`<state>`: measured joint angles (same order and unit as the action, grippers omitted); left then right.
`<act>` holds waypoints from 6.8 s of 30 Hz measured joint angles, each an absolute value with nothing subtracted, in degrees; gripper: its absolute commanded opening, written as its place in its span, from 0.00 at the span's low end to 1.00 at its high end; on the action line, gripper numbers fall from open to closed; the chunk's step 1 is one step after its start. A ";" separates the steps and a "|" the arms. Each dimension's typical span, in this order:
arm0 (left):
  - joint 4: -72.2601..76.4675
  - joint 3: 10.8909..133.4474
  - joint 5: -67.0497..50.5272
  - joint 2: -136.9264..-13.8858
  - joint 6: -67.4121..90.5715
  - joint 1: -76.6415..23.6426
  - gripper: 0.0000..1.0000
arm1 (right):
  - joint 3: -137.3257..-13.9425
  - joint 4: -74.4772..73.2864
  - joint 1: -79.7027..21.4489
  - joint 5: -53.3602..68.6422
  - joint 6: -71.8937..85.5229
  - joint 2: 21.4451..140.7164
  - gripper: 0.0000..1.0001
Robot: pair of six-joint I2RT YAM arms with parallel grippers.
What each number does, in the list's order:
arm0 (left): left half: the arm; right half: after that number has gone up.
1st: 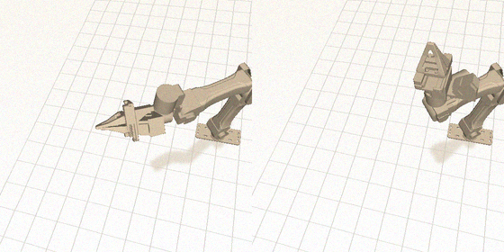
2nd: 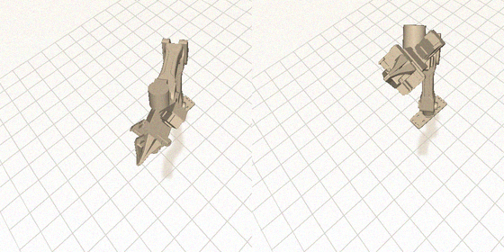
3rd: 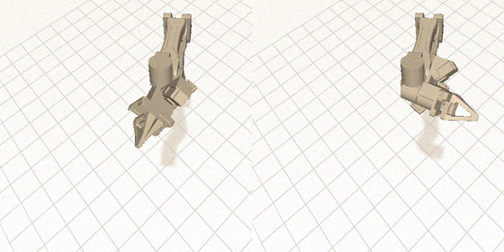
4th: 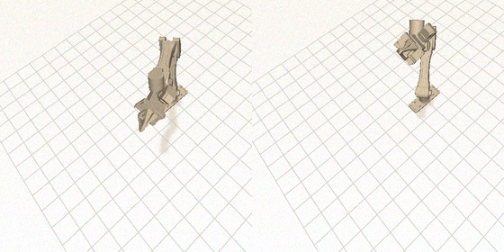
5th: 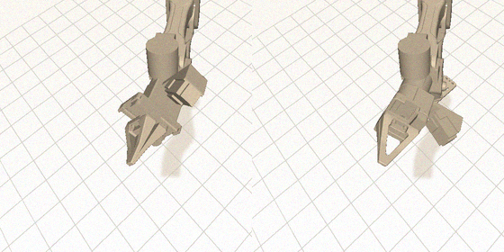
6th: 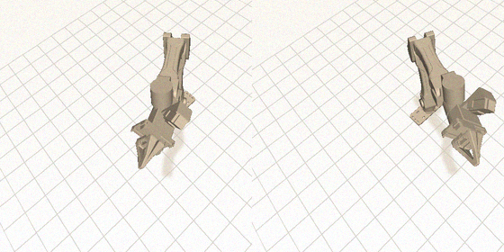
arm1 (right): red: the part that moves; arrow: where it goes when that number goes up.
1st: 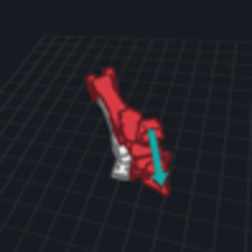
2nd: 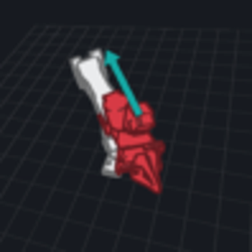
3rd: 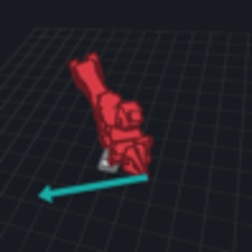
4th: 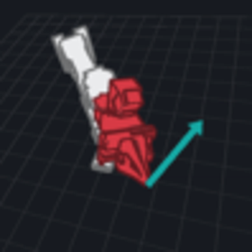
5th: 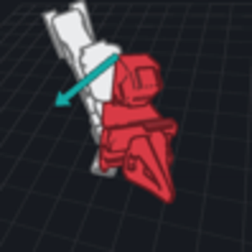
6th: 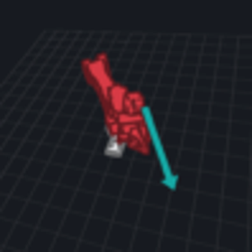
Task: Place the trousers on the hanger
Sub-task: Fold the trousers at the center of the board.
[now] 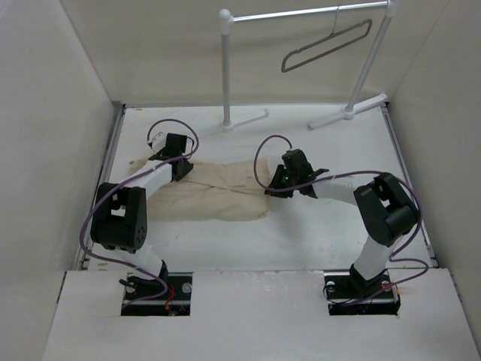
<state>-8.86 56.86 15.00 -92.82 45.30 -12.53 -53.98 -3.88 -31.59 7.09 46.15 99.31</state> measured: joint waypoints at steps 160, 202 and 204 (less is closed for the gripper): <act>-5.34 59.75 16.97 -101.73 61.91 -53.89 0.16 | -79.66 -5.52 -21.37 5.65 45.21 114.63 0.24; -6.13 56.01 18.33 -82.41 61.98 -43.05 0.36 | -66.78 -5.28 -21.43 2.26 48.84 101.54 0.60; -6.48 55.16 17.74 -81.10 60.75 -38.02 0.36 | -63.57 -5.15 -22.96 2.68 48.84 101.62 0.48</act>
<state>-6.48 55.16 17.74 -81.10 60.75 -38.02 -63.57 -5.15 -22.96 2.68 48.84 101.62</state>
